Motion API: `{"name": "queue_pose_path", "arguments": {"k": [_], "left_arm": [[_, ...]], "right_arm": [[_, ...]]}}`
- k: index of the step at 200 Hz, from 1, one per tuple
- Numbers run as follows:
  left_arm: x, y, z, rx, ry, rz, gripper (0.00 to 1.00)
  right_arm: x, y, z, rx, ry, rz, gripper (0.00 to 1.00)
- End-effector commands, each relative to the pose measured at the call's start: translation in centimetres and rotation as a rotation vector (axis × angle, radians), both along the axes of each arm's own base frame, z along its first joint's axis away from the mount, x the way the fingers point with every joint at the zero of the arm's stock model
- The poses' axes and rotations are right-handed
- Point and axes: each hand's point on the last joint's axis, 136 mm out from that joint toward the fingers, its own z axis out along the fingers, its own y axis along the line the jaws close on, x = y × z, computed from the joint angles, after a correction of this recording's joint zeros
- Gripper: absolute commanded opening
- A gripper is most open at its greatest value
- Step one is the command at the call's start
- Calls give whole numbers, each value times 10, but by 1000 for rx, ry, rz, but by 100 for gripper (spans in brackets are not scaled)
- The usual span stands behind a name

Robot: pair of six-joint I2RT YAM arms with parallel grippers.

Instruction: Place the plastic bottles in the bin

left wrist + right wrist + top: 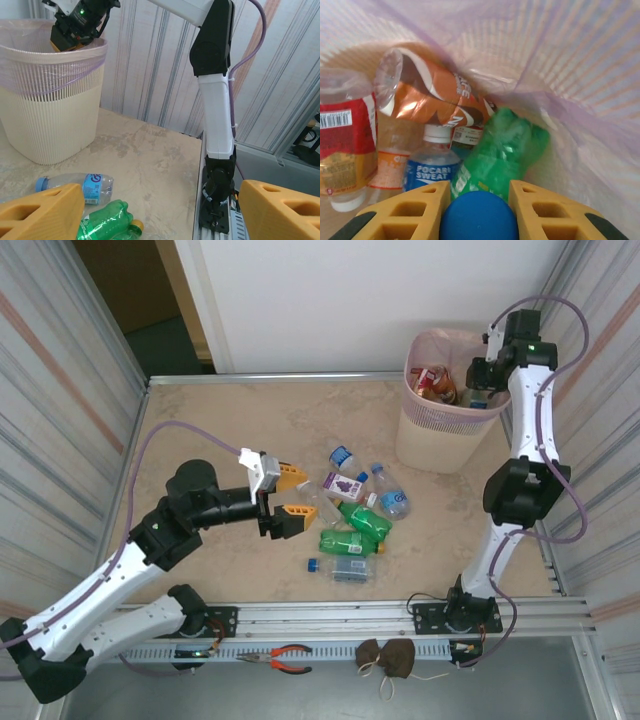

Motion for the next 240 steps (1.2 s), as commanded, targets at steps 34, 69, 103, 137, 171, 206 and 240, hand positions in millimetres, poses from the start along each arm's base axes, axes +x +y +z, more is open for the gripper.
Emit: {"name": "queue_pose_path", "arguments": {"k": [34,69,103,137,171,206,240], "left_arm": [[1,7,-1,-14,3,33,81],[2,11,-2,-13,4,51,81],[2,12,-1,-12,2,58,81],[2,12,-2,-14,6,60,81],[6,13,-3,-7,12,79,81],[17,12,-13,42,56,128,80],[31,8,-26,84,112,174,79]], "right_arm": [[12,6,-67,30,160,20,19],[18,8,-60,28,138,16,30],[20,11,-12,0,25,11,44],[12,13,32,-26,-70,3,56],[0,16,61,-37,-124,5,57],[-15,25,86,-34,-167,14,57],[-32,36,99,-7,-184,27,55]]}}
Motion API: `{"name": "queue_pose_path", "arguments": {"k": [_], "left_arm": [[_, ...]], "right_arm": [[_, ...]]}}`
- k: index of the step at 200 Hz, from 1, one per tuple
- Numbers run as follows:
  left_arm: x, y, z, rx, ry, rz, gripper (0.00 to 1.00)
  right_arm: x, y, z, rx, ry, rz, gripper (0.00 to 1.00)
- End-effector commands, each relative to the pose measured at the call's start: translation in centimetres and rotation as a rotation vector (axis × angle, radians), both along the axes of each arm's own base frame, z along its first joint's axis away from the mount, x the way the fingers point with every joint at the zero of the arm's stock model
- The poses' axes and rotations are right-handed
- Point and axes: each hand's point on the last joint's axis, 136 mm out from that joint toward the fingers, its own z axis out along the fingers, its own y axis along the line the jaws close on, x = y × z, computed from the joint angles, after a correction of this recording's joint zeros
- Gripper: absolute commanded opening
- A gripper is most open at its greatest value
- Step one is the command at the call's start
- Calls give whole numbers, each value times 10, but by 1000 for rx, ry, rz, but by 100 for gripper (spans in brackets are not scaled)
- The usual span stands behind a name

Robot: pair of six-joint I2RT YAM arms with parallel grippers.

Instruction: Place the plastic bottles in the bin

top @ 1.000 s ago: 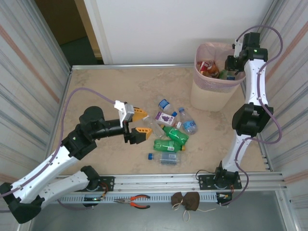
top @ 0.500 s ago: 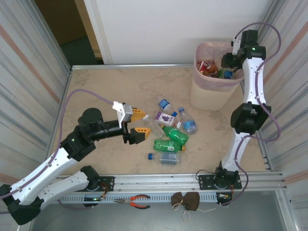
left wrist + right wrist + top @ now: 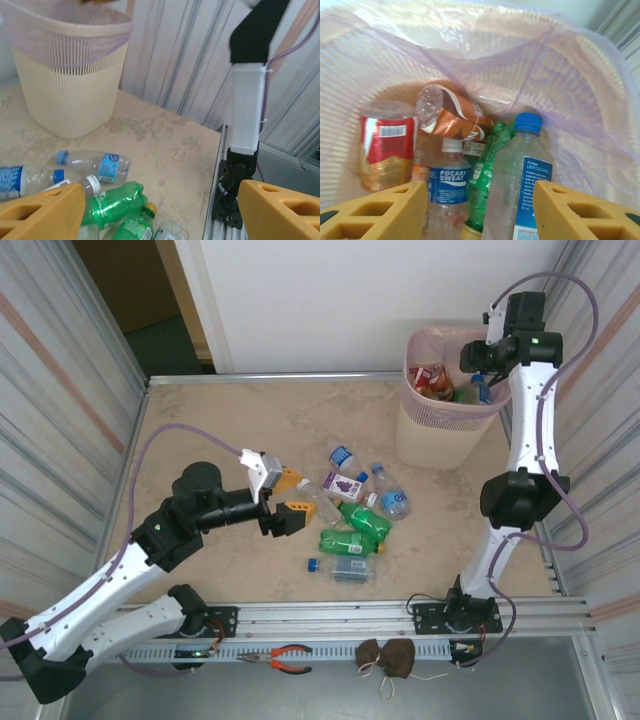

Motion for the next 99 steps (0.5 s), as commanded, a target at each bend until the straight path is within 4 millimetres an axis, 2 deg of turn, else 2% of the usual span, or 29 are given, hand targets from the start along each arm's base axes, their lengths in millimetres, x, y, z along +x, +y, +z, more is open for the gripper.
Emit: {"name": "queue_pose_path", "arguments": {"k": [1,42,68,99], "left_arm": [[14,3,1,19,32,68,79],[52,6,-35,151,185,251,77],[79,14,-68,213,359,386,75],[106,26,-103,205,581,562,72]], "right_arm": [[-23,13,29,33,-44,8,55],[-48,19,38,87,-70,-20,50],[-66,30,41,121,-87,-13,49],[-89,42,40,142,-102,6,48]]}}
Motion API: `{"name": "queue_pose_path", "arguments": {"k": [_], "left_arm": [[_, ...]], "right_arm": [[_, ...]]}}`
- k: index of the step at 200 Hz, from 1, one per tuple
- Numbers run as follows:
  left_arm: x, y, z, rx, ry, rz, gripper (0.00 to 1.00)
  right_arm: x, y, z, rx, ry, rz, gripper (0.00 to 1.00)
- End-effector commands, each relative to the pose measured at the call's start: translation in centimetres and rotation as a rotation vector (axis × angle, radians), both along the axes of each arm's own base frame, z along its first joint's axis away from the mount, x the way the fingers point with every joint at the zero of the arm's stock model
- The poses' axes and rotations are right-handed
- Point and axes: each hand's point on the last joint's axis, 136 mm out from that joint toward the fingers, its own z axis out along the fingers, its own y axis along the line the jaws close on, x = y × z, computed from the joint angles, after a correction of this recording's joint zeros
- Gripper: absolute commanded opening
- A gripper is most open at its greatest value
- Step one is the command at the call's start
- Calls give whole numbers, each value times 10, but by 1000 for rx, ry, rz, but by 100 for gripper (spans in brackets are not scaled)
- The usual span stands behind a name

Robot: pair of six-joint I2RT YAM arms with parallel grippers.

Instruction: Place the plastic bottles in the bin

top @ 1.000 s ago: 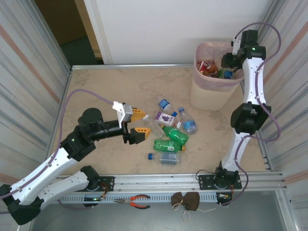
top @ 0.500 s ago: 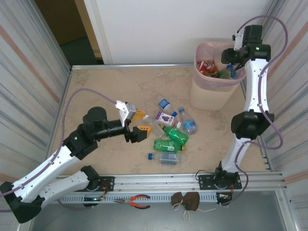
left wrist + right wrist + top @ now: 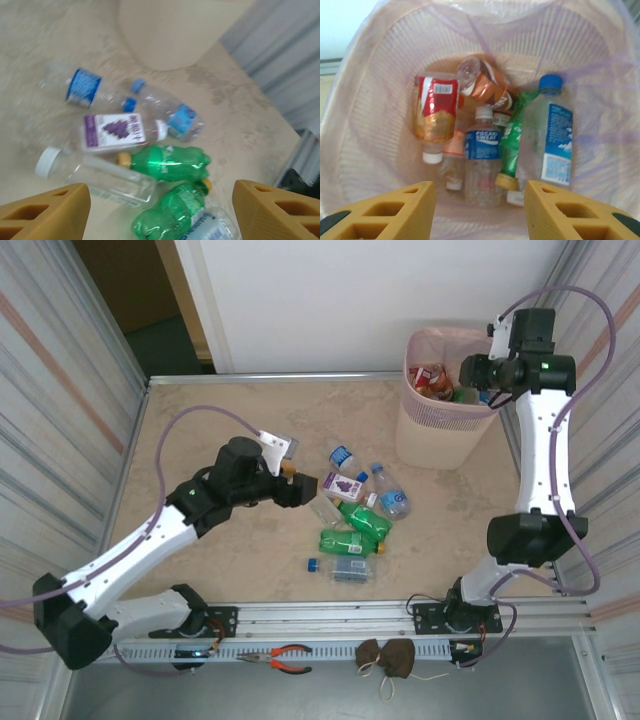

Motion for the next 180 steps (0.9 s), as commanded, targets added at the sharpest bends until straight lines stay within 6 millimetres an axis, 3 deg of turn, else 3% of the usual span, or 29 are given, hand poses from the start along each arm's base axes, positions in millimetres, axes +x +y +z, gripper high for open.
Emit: {"name": "queue_pose_path", "arguments": {"k": [1,18,22,33,96,151,180], "left_arm": [[19,17,-18,-11,165,204,72],[26,19,-38,18,266,274,72],[28,22,-44,36,294,308,72],[31,27,-57,76,367,378,72],[39,42,-105,192,679,746,68],[66,21,-127,186,796,815,70],[76,18,-149,165,898,865,70]], "right_arm": [[-17,14,19,47,-72,11,48],[-29,18,21,62,-92,12,48],[-32,19,10,69,-67,14,49],[-38,21,6,81,-63,18,48],[-68,24,-5,93,-70,17,49],[-79,26,-5,101,-83,33,49],[-79,27,-4,102,-87,44,49]]}}
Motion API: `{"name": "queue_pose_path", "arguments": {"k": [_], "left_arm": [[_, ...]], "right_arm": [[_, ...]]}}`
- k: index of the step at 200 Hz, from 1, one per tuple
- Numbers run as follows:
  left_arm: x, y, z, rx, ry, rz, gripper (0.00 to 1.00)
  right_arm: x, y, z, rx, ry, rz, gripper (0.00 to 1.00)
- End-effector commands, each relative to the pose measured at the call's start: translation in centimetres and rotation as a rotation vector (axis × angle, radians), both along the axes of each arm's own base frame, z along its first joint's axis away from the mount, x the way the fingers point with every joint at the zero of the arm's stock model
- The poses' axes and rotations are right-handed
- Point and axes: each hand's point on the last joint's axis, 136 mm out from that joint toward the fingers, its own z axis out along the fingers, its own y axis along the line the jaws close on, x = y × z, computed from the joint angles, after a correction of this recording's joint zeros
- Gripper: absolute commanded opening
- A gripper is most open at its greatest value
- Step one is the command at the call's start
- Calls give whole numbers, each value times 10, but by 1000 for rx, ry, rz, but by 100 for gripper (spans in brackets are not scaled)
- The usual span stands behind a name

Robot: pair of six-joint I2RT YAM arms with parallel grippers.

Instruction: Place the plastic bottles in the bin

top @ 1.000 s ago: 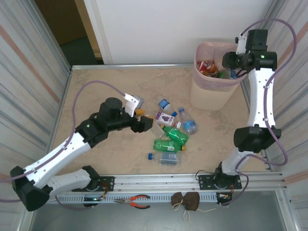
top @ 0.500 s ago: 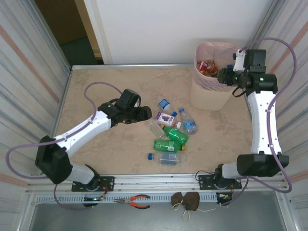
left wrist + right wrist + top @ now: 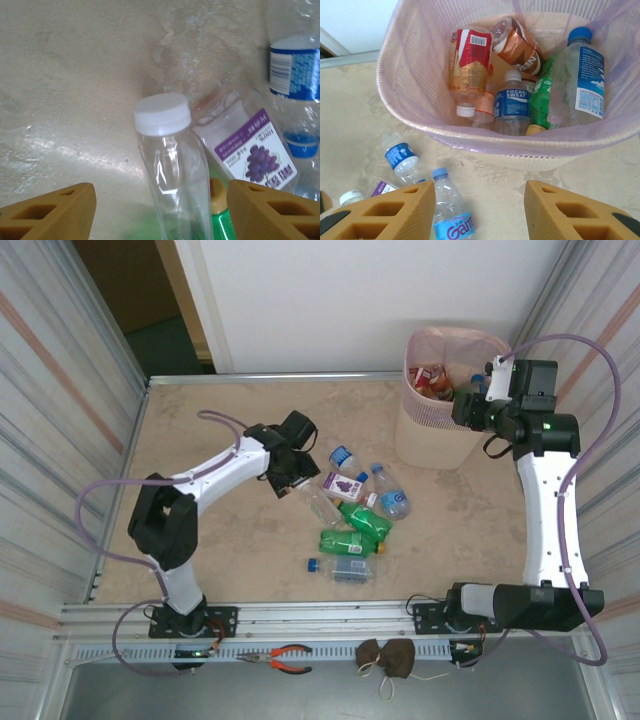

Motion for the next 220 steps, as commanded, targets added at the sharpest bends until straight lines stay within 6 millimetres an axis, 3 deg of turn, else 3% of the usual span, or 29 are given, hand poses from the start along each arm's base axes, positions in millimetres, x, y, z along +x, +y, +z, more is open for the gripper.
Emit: {"name": "queue_pose_path", "arguments": {"k": [1,46,84,128,176,220], "left_arm": [[5,2,-9,-26,78,98,70],[21,-8,-37,-95,141,138,69],[29,-14,-55,-126,173,157,61],[31,-15,-62,-138,188,169,51],[34,-1,-47,-132,136,183,40],[38,18,-10,-133,7,153,37]], "right_arm": [[-2,2,6,16,-28,8,49],[-1,3,6,20,-30,21,49],[2,5,1,24,-15,30,49],[3,5,2,18,-20,31,49],[0,5,7,15,-36,29,48],[-5,15,16,42,-63,57,48]]}}
